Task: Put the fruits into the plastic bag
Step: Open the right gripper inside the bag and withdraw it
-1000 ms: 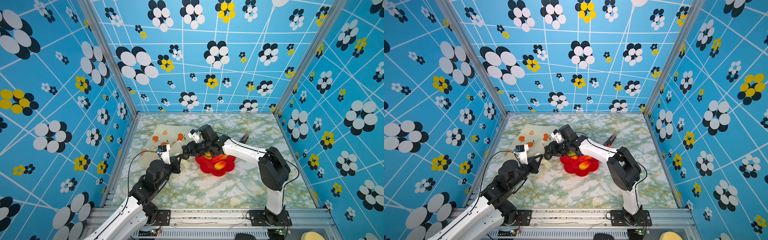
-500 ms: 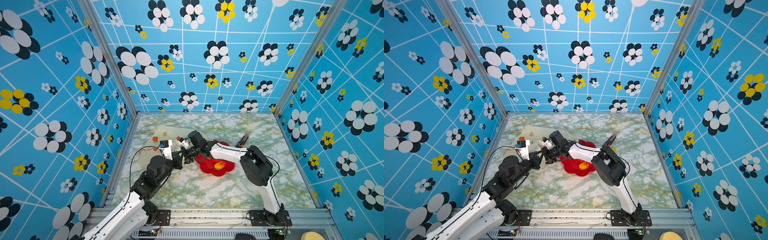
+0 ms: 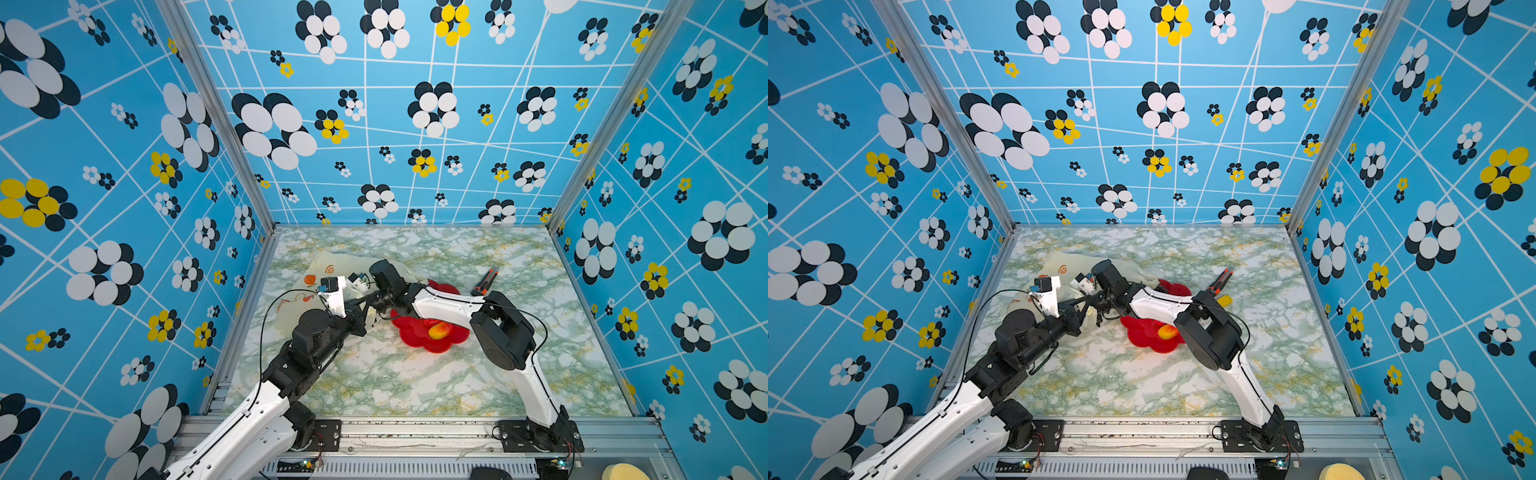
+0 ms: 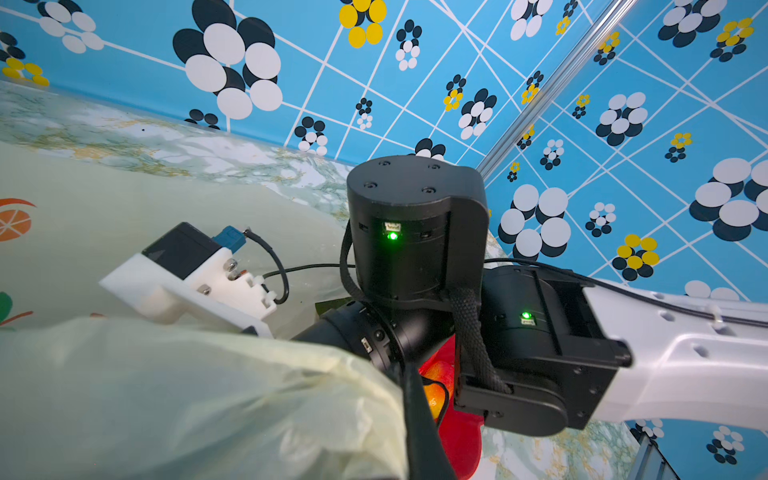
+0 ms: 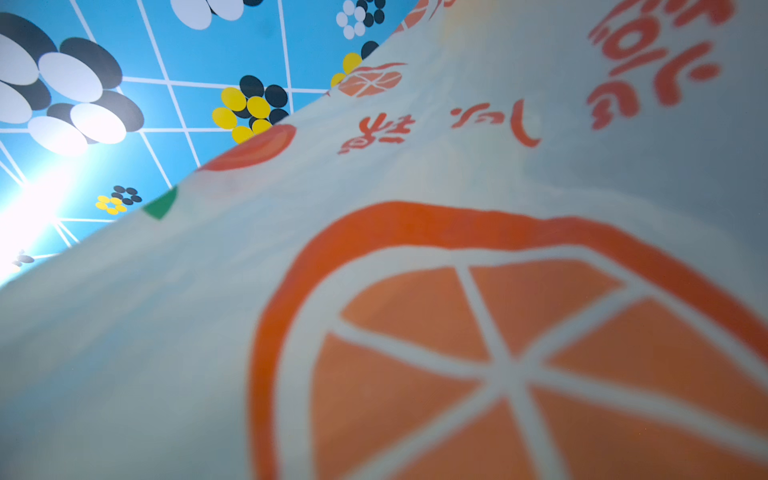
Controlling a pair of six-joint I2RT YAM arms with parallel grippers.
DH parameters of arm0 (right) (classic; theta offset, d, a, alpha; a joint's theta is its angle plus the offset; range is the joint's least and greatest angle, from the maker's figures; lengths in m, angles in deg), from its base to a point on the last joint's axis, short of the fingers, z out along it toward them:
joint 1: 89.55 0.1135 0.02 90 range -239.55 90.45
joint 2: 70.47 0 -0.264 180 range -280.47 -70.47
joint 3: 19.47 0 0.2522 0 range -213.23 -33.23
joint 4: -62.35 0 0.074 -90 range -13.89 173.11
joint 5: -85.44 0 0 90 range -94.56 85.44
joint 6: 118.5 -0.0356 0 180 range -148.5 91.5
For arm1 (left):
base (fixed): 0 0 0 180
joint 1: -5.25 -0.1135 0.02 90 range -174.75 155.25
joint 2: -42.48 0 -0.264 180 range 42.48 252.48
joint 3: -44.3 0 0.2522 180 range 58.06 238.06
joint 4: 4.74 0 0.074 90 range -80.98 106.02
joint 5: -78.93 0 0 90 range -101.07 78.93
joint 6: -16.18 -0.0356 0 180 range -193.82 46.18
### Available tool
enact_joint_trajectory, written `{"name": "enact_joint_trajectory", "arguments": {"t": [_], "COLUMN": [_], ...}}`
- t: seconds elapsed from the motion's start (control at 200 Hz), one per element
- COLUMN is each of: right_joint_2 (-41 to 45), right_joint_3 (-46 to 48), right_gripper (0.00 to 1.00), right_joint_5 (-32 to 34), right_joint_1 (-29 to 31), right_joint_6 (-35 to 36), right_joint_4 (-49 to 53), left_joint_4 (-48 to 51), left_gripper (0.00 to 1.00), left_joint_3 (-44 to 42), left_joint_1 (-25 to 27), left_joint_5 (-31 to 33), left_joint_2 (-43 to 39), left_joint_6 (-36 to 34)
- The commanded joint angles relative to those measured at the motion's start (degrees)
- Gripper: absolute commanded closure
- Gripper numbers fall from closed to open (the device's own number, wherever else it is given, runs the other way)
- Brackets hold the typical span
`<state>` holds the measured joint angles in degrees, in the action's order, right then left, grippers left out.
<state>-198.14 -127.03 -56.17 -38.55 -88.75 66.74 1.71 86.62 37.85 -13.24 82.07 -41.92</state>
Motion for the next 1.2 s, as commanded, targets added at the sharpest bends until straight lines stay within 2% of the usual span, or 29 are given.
{"name": "enact_joint_trajectory", "arguments": {"t": [0.0, 0.35, 0.645, 0.89, 1.025, 1.195], "right_joint_2": [1.88, 5.69, 9.50, 12.06, 12.19, 12.84], "right_joint_3": [-1.29, -0.79, 3.87, 5.52, 5.04, 4.19], "right_gripper": [0.00, 0.00, 0.00, 0.00, 0.00, 0.00], "right_joint_5": [-0.81, 3.81, 9.12, 12.51, 12.48, 12.33], "right_joint_1": [0.14, -1.41, -5.37, -11.90, -16.10, -19.50], "right_joint_6": [3.58, 12.47, 15.41, 15.54, 12.64, 11.27], "right_joint_4": [2.42, 13.40, 16.72, 15.80, 12.13, 10.64], "left_joint_4": [-1.92, -0.25, 0.54, -0.14, 0.27, 1.18], "left_gripper": [1.00, 1.00, 1.00, 1.00, 1.00, 1.00], "left_joint_3": [-0.30, -1.03, -1.82, -2.09, -1.49, -1.40], "left_joint_1": [-0.17, -0.25, -0.27, -0.10, 0.42, 1.80], "left_joint_5": [0.10, 0.67, 0.64, -3.18, -6.14, -5.87], "left_joint_2": [-1.08, -2.51, -2.95, -0.66, 1.98, 3.51], "left_joint_6": [-0.79, 0.01, 0.81, 0.53, -0.17, -1.57]}}
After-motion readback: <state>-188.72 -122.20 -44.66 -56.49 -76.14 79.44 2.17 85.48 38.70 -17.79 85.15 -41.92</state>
